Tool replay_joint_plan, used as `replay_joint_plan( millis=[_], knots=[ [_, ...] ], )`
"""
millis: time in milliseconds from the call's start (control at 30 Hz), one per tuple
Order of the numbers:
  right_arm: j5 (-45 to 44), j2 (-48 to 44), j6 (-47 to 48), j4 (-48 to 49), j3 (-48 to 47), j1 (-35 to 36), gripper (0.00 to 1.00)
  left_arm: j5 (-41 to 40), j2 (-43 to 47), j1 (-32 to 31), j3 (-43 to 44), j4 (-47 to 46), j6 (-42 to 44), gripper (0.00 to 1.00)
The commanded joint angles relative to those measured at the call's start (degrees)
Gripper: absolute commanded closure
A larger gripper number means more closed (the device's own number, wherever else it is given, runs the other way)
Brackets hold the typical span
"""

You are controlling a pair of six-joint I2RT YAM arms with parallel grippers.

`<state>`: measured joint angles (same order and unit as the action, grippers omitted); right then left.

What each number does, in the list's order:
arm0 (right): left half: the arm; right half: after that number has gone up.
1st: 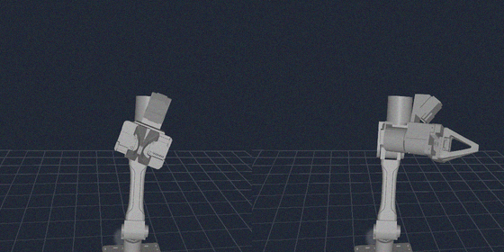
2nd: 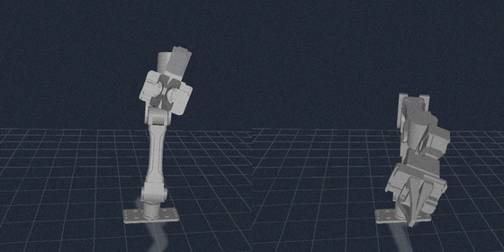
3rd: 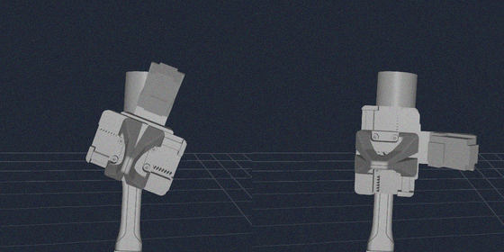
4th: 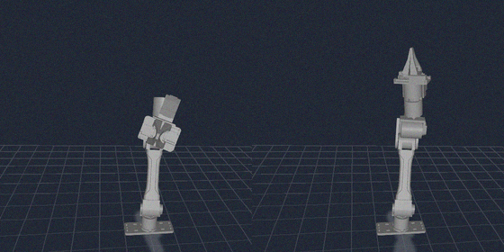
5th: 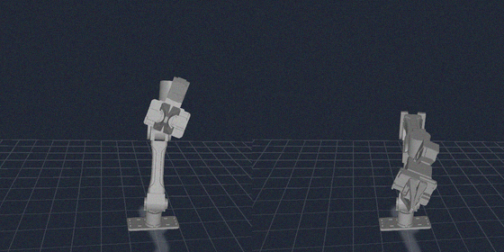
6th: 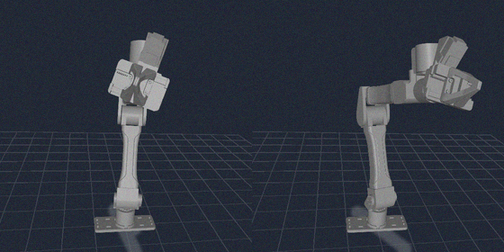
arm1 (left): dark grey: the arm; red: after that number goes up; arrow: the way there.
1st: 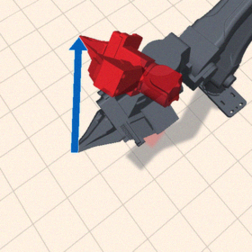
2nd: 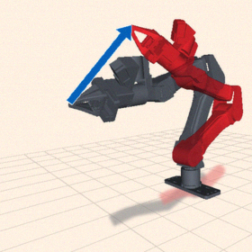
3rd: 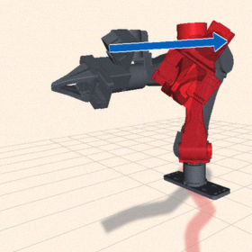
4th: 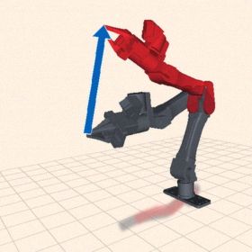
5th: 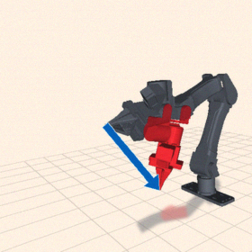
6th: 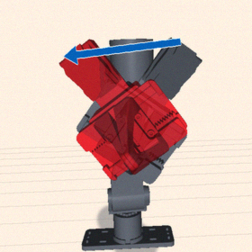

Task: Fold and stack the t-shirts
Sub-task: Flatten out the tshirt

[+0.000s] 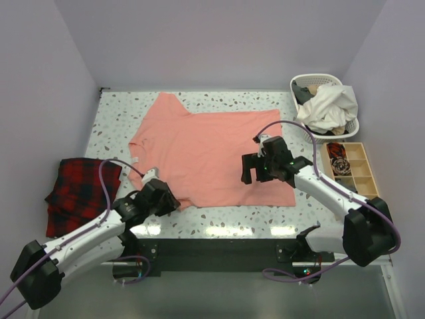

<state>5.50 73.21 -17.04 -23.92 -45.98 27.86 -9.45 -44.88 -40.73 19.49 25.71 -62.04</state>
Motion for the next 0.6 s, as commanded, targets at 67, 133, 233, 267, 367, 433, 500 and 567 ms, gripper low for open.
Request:
replay_joint_plan(
  millis=[67, 133, 233, 267, 367, 433, 500, 567],
  knots=[
    [-0.4, -1.4, -0.01, 0.9, 0.71, 0.27, 0.01, -2.5, -2.31, -1.81, -2.52, -6.72, -1.59, 0.6],
    [-0.4, -1.49, 0.07, 0.72, 0.71, 0.27, 0.01, -3.03, -3.1, -2.51, -2.96, -7.69, -2.03, 0.59],
    [-0.4, -1.58, 0.25, 0.72, 0.89, 0.27, 0.01, -4.87, -4.07, -3.04, -3.31, -8.22, -2.56, 0.57],
    [-0.4, -1.49, 0.16, 0.89, 0.98, 0.27, 0.01, -5.74, -4.16, -3.21, -3.49, -8.49, -2.73, 0.56],
    [-0.05, -0.88, 0.43, 1.07, 0.98, 0.36, 0.01, -7.5, -4.33, -3.57, -4.02, -9.63, -3.43, 0.52],
    [-0.05, -0.7, 0.34, 1.07, 1.15, 0.27, 0.01, -8.3, -4.69, -3.74, -4.1, -10.16, -3.61, 0.51],
    [0.04, -0.61, 0.34, 1.16, 1.15, 0.36, 0.01, -9.0, -5.38, -3.83, -4.45, -11.12, -3.79, 0.58],
    [0.04, -0.79, 0.34, 1.16, 1.15, 0.36, 0.01, -9.0, -6.18, -3.92, -4.72, -11.91, -3.53, 0.7]
  ],
)
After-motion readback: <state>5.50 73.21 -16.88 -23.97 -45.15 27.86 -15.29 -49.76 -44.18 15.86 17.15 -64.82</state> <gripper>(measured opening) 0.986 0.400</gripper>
